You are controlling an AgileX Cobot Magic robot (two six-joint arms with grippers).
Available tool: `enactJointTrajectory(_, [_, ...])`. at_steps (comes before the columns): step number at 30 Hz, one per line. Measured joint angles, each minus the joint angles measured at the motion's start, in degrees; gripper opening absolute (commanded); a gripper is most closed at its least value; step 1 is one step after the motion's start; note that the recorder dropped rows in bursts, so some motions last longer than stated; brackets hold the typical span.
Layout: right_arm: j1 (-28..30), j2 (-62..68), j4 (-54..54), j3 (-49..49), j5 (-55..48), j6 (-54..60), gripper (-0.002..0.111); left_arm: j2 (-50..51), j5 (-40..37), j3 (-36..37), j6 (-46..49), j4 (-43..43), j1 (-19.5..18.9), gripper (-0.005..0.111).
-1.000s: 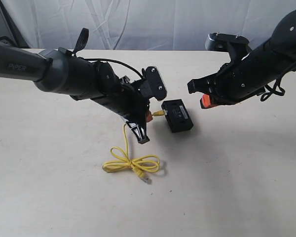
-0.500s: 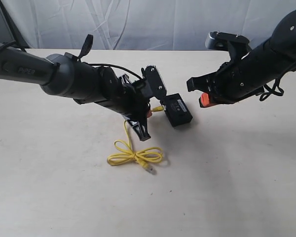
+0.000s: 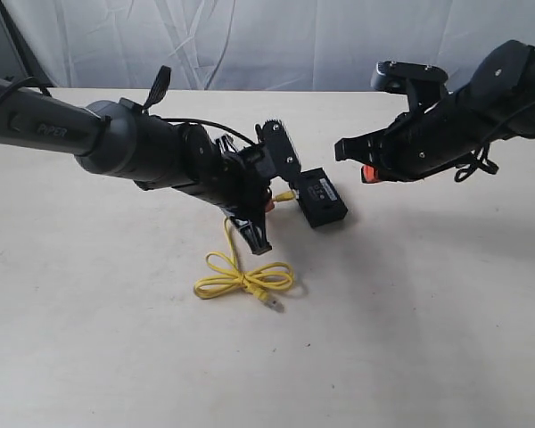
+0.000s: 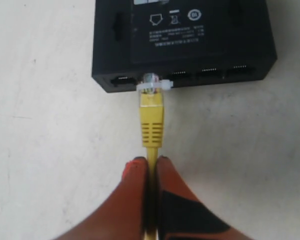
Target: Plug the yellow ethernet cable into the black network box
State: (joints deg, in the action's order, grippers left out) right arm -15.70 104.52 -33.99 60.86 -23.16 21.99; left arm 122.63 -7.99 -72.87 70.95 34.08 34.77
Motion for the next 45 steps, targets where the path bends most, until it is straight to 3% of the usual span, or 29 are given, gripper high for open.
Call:
enactJointTrajectory(11, [0.0, 11.2, -1.1, 11.9, -2.5, 0.0, -0.001, 1.8, -7.2, -4.0, 0.0, -2.4, 0.0, 0.0])
enactJointTrajectory(20, [0.0, 15.1, -1.1, 12.4, -2.1, 0.0, -0.001, 2.0, -12.0, -7.5, 0.0, -1.9, -1.3, 0.0])
enactJointTrajectory(45, [0.0, 16.9, -1.1, 12.5, -1.2, -1.4, -0.001, 3.5, -12.6, -7.8, 0.0, -1.5, -2.1, 0.0])
